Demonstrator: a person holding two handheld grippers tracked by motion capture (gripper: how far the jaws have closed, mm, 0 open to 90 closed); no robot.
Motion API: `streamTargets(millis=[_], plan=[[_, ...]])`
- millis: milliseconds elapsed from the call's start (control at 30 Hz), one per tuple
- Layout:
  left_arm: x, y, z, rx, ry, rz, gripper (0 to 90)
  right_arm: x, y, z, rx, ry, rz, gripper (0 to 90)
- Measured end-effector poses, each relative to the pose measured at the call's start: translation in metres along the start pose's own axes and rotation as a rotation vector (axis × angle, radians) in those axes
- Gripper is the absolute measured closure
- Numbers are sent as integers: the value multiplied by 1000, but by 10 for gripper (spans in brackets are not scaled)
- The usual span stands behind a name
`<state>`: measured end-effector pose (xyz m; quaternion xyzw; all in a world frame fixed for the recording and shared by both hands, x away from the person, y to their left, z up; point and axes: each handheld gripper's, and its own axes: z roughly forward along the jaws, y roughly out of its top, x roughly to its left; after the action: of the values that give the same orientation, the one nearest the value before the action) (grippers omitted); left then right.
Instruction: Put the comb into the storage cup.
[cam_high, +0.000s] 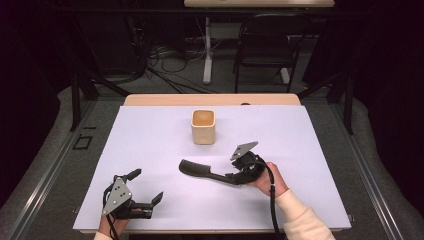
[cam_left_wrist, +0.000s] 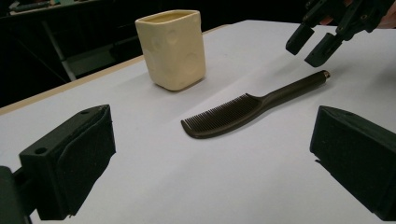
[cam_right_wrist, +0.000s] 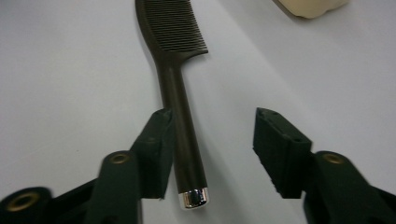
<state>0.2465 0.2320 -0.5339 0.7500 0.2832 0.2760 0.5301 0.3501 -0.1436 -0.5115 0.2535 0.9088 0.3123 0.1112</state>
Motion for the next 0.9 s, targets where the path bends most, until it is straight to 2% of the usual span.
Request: streamTargets(millis=[300,400,500,567,900], plan=[[0,0,0,1,3,0,1,11,9,1,29,35,-36,180],[0,0,0,1,4,0,1,12,11,4,53,31,-51,137],[0,0,0,6,4,3,1,13,13,8,81,18,-55,30],[-1,0,1,5,3,3,1,14,15,10,99,14,-63,0],[0,0,1,3,1,1,1,20,31,21,154,35,-114,0]])
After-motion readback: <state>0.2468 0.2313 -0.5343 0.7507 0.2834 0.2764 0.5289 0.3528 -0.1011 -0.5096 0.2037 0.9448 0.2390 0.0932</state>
